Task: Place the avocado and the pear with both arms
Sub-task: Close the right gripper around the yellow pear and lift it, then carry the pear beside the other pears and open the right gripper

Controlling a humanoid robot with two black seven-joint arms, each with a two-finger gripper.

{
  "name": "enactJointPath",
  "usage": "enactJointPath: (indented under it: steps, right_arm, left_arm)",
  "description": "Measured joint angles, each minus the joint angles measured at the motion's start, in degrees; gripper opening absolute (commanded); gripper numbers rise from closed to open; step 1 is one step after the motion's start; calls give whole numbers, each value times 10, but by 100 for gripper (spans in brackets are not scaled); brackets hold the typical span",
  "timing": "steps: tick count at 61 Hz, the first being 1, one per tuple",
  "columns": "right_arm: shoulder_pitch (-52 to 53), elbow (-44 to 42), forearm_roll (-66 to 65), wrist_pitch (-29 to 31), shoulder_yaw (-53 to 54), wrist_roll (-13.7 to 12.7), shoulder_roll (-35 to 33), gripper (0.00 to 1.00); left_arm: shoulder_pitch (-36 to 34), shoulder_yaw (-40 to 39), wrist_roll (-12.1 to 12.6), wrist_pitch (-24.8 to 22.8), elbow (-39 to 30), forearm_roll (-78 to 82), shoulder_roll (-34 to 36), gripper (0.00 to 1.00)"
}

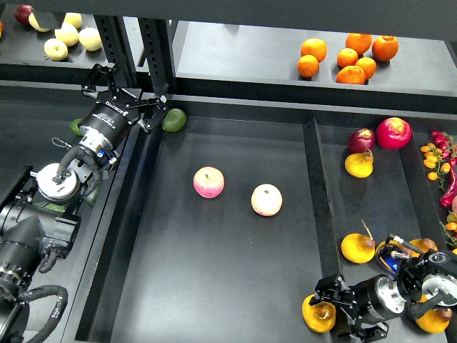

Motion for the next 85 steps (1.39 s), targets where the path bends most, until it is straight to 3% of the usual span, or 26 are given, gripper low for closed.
enactJointPath:
  steps: [10, 27, 30, 44, 55, 85]
  right_arm:
    - [-4, -6, 2, 0, 6, 0, 2, 53]
    - [-7, -16, 3, 0, 22, 0, 5, 39]
    - [-7, -16, 3, 0, 24, 0, 5, 30]
    - [-10, -37, 21, 0, 52, 0, 8, 8]
    - [-10, -43, 29, -1, 88, 0, 18, 3]
    - [2, -20, 162, 0, 154, 0, -5, 2]
  left_arm:
    - [0, 1, 0, 0, 0, 0, 0, 100]
    - [0, 1, 0, 0, -1, 0, 0, 100]
    - [0, 1, 0, 0, -1, 0, 0, 100]
    - [0, 0, -1, 0, -2, 0, 0, 100]
    - [0, 1, -1, 0, -2, 0, 0, 100]
    - [0, 0, 0, 0, -4, 0, 0, 100]
